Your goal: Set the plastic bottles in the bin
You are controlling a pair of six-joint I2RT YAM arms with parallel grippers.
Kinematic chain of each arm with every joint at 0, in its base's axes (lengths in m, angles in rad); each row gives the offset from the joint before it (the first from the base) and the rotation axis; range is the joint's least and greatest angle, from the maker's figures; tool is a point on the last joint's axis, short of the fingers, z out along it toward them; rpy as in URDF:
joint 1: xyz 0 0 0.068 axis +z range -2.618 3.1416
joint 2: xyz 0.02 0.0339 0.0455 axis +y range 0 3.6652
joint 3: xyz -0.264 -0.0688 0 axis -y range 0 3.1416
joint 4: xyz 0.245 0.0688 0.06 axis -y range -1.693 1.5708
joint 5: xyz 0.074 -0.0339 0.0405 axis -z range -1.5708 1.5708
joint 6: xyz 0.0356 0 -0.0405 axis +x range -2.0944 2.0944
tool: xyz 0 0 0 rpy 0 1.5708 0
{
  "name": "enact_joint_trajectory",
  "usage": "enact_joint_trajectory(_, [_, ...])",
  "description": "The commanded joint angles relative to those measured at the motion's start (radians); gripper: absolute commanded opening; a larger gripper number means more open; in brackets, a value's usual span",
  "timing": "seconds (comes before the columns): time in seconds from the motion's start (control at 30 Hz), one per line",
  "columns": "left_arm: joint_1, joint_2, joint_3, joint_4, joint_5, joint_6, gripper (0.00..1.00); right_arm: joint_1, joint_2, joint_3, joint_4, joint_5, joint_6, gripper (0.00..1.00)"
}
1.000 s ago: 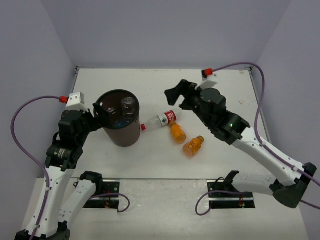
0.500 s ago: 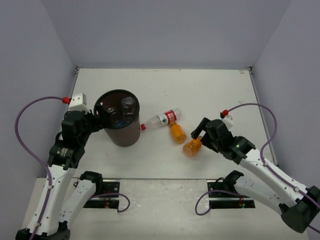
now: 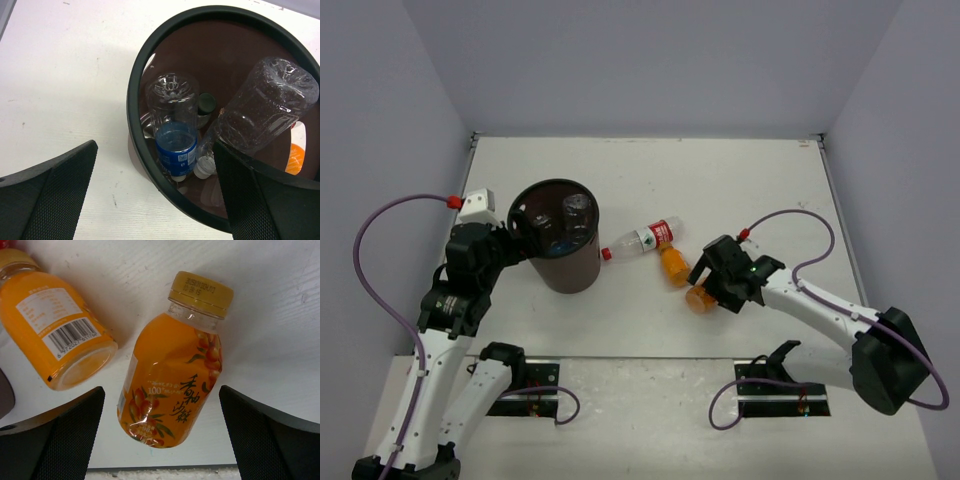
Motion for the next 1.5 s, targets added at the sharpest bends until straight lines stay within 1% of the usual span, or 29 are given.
enact_joint_trajectory(0.0, [0.01, -0.01, -0.003, 0.038, -0.014, 0.001, 1.0, -0.01, 0.021, -0.046, 0.045, -0.006, 0.09, 0.99])
enact_joint_trajectory(0.17, [0.01, -0.01, -0.005, 0.04, -0.018, 0.001, 1.0, -0.014, 0.031, -0.103, 0.074, 0.004, 0.136, 0.98])
enact_joint_trajectory(0.3, [0.01, -0.006, -0.005, 0.04, -0.016, 0.0, 1.0, -0.016, 0.032, -0.127, 0.084, 0.03, 0.16, 0.89])
enact_joint_trajectory(0.4, [0.01, -0.004, -0.007, 0.041, -0.014, -0.002, 1.0, -0.017, 0.032, -0.134, 0.085, 0.047, 0.164, 0.71])
enact_joint_trajectory(0.43, [0.01, -0.004, -0.006, 0.041, -0.014, -0.002, 1.0, -0.017, 0.031, -0.135, 0.085, 0.048, 0.163, 0.7])
enact_joint_trajectory(0.57, [0.01, -0.007, -0.007, 0.036, -0.014, -0.003, 1.0, -0.023, 0.016, -0.137, 0.083, 0.051, 0.154, 0.53])
enact_joint_trajectory(0.63, [0.01, -0.007, -0.006, 0.036, -0.016, -0.003, 1.0, -0.027, -0.014, -0.138, 0.083, 0.056, 0.15, 0.44])
enact_joint_trajectory(0.73, [0.01, -0.01, -0.006, 0.032, -0.022, -0.005, 1.0, -0.026, -0.086, -0.139, 0.081, 0.076, 0.126, 0.33])
enact_joint_trajectory(0.8, [0.01, -0.011, -0.01, 0.034, -0.023, -0.006, 1.0, -0.026, -0.123, -0.121, 0.075, 0.103, 0.11, 0.31])
enact_joint_trajectory(0.87, [0.01, -0.011, -0.016, 0.039, -0.022, -0.009, 1.0, -0.027, -0.178, -0.072, 0.045, 0.162, 0.064, 0.29])
enact_joint_trajectory(1.0, [0.01, -0.01, -0.011, 0.035, -0.032, -0.012, 1.0, -0.027, -0.26, 0.066, 0.064, 0.236, -0.105, 0.29])
enact_joint_trajectory(1.07, [0.01, -0.015, -0.008, 0.037, -0.036, -0.015, 1.0, -0.025, -0.274, 0.159, 0.144, 0.198, -0.306, 0.29])
enact_joint_trajectory(1.1, [0.01, -0.019, -0.007, 0.037, -0.036, -0.016, 1.0, -0.021, -0.27, 0.192, 0.176, 0.168, -0.356, 0.29])
enact_joint_trajectory(1.17, [0.01, -0.019, 0.004, 0.036, -0.035, -0.018, 1.0, -0.001, -0.218, 0.313, 0.27, 0.092, -0.457, 0.32])
enact_joint_trajectory(1.2, [0.01, -0.018, 0.016, 0.031, -0.036, -0.019, 1.0, 0.03, -0.178, 0.378, 0.308, 0.051, -0.534, 0.34])
enact_joint_trajectory(1.23, [0.01, -0.017, 0.026, 0.028, -0.034, -0.019, 1.0, 0.061, -0.146, 0.424, 0.321, 0.048, -0.615, 0.36])
enact_joint_trajectory(1.27, [0.01, -0.015, 0.047, 0.021, -0.039, -0.018, 1.0, 0.123, -0.109, 0.524, 0.327, 0.055, -0.657, 0.36])
enact_joint_trajectory(1.3, [0.012, -0.016, 0.058, 0.017, -0.044, -0.017, 1.0, 0.15, -0.067, 0.58, 0.331, 0.053, -0.699, 0.37])
enact_joint_trajectory(1.33, [0.012, -0.016, 0.068, 0.014, -0.048, -0.014, 1.0, 0.174, 0.01, 0.632, 0.325, 0.039, -0.75, 0.37])
enact_joint_trajectory(1.37, [0.01, -0.016, 0.08, 0.008, -0.051, -0.012, 1.0, 0.186, 0.011, 0.684, 0.319, 0.013, -0.751, 0.37])
enact_joint_trajectory(1.4, [0.01, -0.018, 0.101, 0.001, -0.056, -0.011, 1.0, 0.207, 0.085, 0.773, 0.318, -0.054, -0.777, 0.37])
enact_joint_trajectory(1.47, [0.01, -0.022, 0.126, -0.007, -0.061, -0.009, 1.0, 0.241, 0.166, 0.856, 0.333, -0.103, -0.81, 0.37])
